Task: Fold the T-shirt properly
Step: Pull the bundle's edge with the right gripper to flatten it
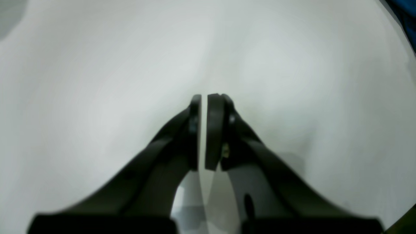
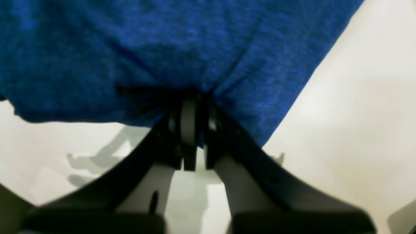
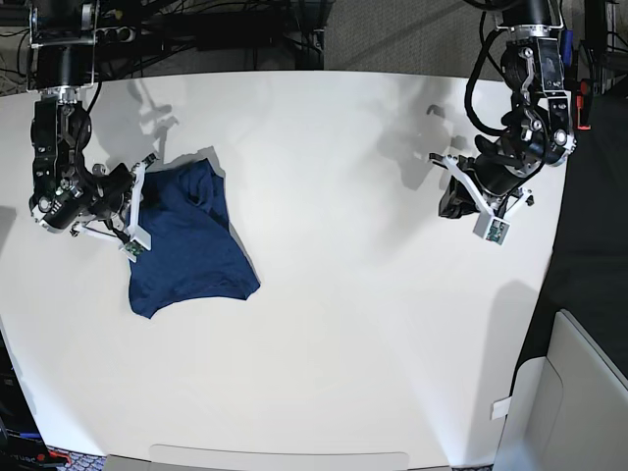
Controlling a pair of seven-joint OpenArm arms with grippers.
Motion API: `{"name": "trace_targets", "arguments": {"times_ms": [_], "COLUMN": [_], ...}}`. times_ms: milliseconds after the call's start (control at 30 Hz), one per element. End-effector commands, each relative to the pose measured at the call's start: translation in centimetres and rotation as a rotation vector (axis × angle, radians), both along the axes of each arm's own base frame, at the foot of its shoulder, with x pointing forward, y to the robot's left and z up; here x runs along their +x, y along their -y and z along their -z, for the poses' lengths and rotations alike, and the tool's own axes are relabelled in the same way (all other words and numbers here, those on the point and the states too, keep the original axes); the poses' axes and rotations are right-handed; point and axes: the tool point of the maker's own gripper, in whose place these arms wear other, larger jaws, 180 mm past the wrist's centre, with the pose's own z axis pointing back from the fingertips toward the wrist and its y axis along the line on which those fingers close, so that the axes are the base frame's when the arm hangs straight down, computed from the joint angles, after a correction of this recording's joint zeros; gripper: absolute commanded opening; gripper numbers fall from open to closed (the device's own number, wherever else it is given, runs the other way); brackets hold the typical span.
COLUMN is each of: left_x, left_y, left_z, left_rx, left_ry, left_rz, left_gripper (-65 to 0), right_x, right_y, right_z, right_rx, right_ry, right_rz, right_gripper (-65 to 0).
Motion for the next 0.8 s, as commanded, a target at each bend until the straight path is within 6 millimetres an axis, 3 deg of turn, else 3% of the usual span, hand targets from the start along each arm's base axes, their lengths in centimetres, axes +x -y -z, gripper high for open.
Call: {"name": "trace_targets", "arguments": {"times_ms": [0,267,467,767], "left_x": [0.5,0.4,0.0,0.0], "left_y": [-0.3,-0.3,-0.4,-0.4], "left_z": [-1.1,-1.1,-0.8,-0.8], "left_rx": [0.000,0.001,0.002,0.002], "left_ry": [0.044,0.042,0.035,0.035], "left_rz": [0.004,0.003,0.001,0.001], "left_gripper": [-63.2,-63.3,-63.3,-63.3], "right_x": [1.1,2.8,3.9,4.6], "right_y": [-0.1,-2.7,-4.9,-6.4], "right_z": [-0.6,0.7,0.5,1.3], "right_rx": [0.007,-0.016,-0.005,0.050], "right_ry": [0.022,0.012,0.047,0.046], "right_rz": [0.006,0.024,0.016,0.019], "right_gripper": [-62.5,-62.5,-62.5,-62.5]}}
